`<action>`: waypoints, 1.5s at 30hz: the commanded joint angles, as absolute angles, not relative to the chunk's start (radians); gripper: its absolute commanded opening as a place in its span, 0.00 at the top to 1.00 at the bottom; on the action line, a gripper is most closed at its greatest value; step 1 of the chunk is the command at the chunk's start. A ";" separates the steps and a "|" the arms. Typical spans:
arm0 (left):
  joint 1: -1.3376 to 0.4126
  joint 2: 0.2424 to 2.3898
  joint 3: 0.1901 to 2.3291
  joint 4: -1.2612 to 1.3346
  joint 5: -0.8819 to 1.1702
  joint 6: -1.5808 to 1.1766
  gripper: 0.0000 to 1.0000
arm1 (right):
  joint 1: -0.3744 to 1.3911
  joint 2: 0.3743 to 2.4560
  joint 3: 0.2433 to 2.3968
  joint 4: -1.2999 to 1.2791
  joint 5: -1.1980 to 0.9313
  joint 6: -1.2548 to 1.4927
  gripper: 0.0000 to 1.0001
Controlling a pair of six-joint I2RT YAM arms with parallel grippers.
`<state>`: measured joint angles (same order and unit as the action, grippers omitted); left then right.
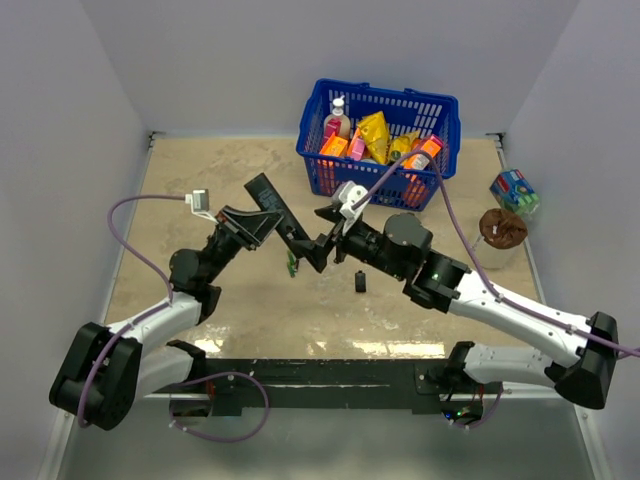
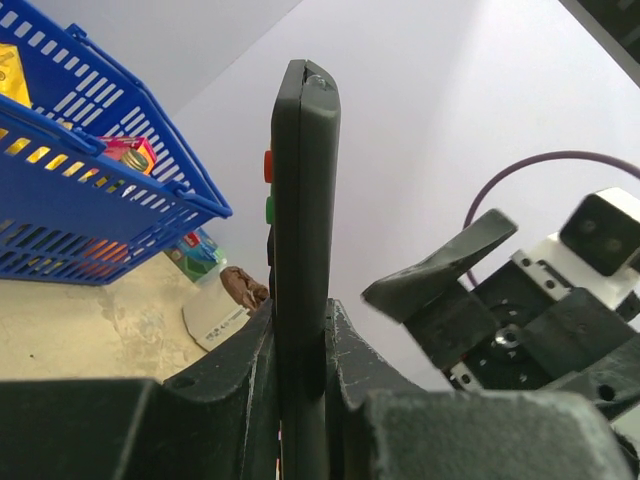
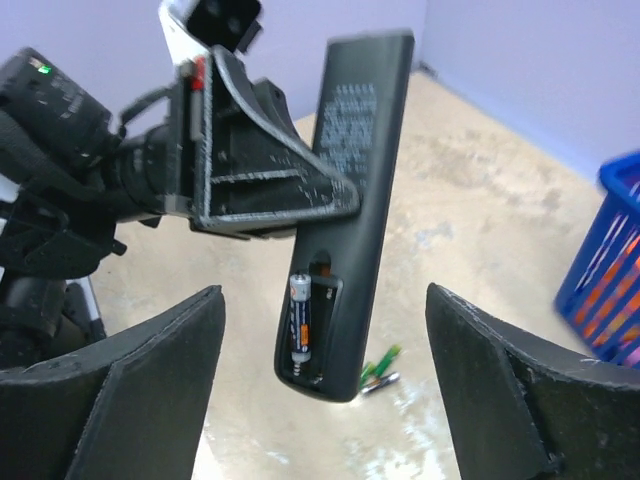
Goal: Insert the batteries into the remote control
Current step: Load the battery into the remote control.
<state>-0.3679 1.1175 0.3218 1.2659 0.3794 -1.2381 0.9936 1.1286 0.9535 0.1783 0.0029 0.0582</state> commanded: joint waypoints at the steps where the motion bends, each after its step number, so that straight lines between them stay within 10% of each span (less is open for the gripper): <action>1: -0.373 1.094 0.379 1.427 0.399 -1.232 1.00 | 0.991 1.063 1.058 0.040 -0.122 -0.178 0.09; 12: -0.373 1.062 0.440 1.235 0.460 -1.197 1.00 | 0.982 1.068 1.182 -0.198 -0.379 -0.620 0.03; 35: -0.374 0.937 0.568 0.867 0.538 -1.111 1.00 | 0.948 1.259 1.394 -0.328 -0.572 -0.696 0.65; 45: -0.374 0.933 0.594 0.851 0.571 -1.115 1.00 | 0.925 1.258 1.368 -0.295 -0.531 -0.673 0.69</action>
<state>-0.3691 0.9485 0.5514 0.8318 0.5476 -1.1221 0.9394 1.2613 1.3556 -0.3347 -0.5430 -0.6941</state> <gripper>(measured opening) 0.209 0.309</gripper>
